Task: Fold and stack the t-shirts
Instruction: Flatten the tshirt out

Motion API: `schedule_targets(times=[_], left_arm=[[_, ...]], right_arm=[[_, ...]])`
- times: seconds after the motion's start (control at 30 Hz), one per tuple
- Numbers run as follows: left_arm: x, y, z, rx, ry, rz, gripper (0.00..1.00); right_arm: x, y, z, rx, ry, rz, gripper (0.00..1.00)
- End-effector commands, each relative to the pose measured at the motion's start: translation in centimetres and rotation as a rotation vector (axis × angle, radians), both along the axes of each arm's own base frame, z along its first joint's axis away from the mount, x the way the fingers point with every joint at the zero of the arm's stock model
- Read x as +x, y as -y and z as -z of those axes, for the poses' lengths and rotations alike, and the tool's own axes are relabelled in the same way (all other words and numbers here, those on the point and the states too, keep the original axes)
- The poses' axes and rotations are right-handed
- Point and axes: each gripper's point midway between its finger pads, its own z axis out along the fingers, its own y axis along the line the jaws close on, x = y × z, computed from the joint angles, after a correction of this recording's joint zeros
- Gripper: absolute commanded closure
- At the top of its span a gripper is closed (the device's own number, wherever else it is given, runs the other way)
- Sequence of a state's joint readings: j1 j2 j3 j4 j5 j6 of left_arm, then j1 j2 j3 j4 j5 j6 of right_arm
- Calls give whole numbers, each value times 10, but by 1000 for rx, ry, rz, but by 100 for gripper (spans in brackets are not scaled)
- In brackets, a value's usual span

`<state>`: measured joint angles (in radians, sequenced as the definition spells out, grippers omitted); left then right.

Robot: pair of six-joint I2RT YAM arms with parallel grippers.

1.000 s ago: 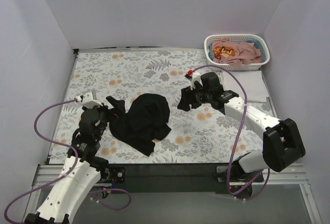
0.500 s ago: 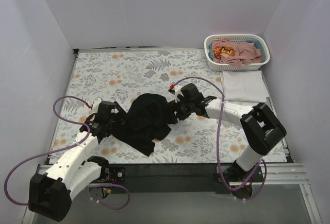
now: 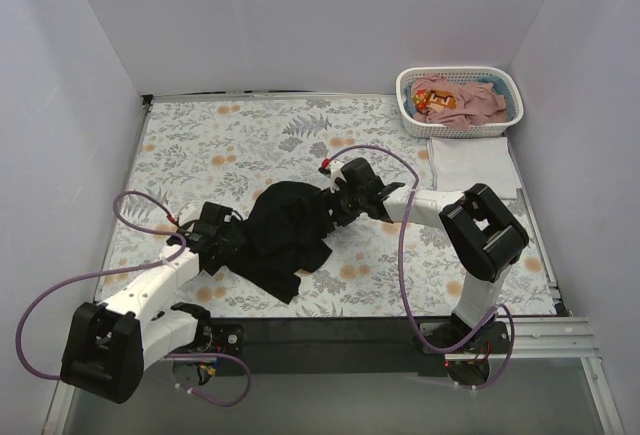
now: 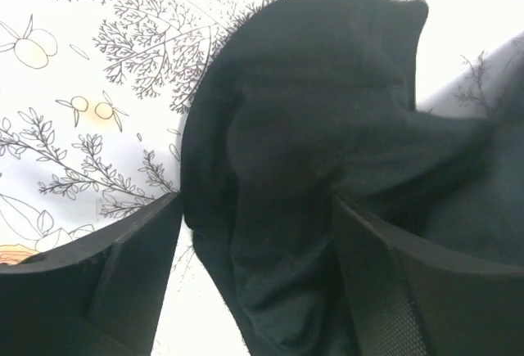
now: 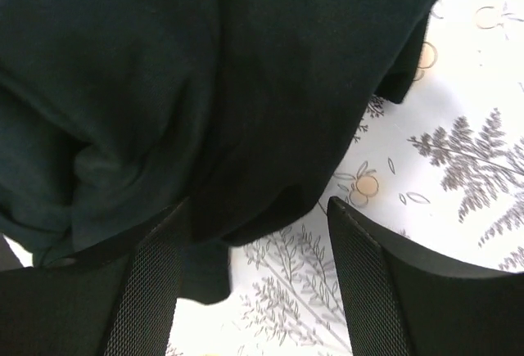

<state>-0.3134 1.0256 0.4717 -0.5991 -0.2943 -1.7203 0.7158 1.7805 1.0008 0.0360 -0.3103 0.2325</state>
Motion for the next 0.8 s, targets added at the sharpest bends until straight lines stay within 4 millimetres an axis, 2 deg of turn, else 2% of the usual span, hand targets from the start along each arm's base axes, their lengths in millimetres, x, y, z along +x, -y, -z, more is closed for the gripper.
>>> schedule_targets(times=[0.0, 0.1, 0.13, 0.17, 0.2, 0.23, 0.3, 0.33, 0.37, 0.4, 0.43, 0.47, 0.5, 0.53, 0.57, 0.6, 0.67, 0.7, 0.77], left_arm=[[9, -4, 5, 31, -3, -23, 35], [16, -8, 4, 63, -1, -24, 60], [26, -11, -5, 89, 24, -34, 69], [33, -14, -11, 111, 39, -33, 89], [40, -19, -20, 141, 55, -29, 97], [61, -26, -44, 184, 116, -47, 100], [77, -47, -74, 298, 151, -40, 100], [88, -61, -100, 377, 197, -73, 100], [106, -68, -140, 413, 272, -94, 100], [114, -75, -166, 476, 303, -67, 100], [120, -80, -189, 518, 339, -70, 100], [129, -85, -234, 548, 425, -103, 100], [133, -87, -254, 566, 464, -109, 100], [134, -89, -271, 607, 477, -76, 100], [135, -89, -288, 614, 510, -72, 100], [133, -90, -311, 619, 553, -75, 100], [127, -93, -330, 638, 581, -65, 100], [121, -91, -341, 629, 612, -49, 100], [116, -87, -344, 603, 636, -20, 99]], right_arm=[[13, -22, -11, 70, 46, -34, 28], [18, -25, -9, 66, 65, -54, 44], [22, -24, -10, 57, 81, -50, 68], [28, -27, -20, 67, 112, -49, 85], [32, -24, -24, 48, 136, -53, 98], [44, -17, -31, 23, 174, -21, 99], [69, -11, -70, 11, 304, 2, 99], [83, 7, -77, -52, 335, 59, 99], [93, 15, -103, -56, 400, 88, 99], [102, 22, -123, -61, 446, 117, 99], [118, 36, -151, -88, 531, 152, 99], [121, 43, -184, -66, 594, 170, 99], [127, 53, -205, -73, 642, 206, 99], [135, 63, -234, -80, 717, 237, 99], [132, 72, -258, -73, 766, 253, 99], [130, 77, -271, -81, 800, 259, 99], [125, 96, -299, -109, 876, 298, 99], [120, 107, -304, -132, 897, 325, 99], [115, 118, -302, -157, 902, 346, 98]])
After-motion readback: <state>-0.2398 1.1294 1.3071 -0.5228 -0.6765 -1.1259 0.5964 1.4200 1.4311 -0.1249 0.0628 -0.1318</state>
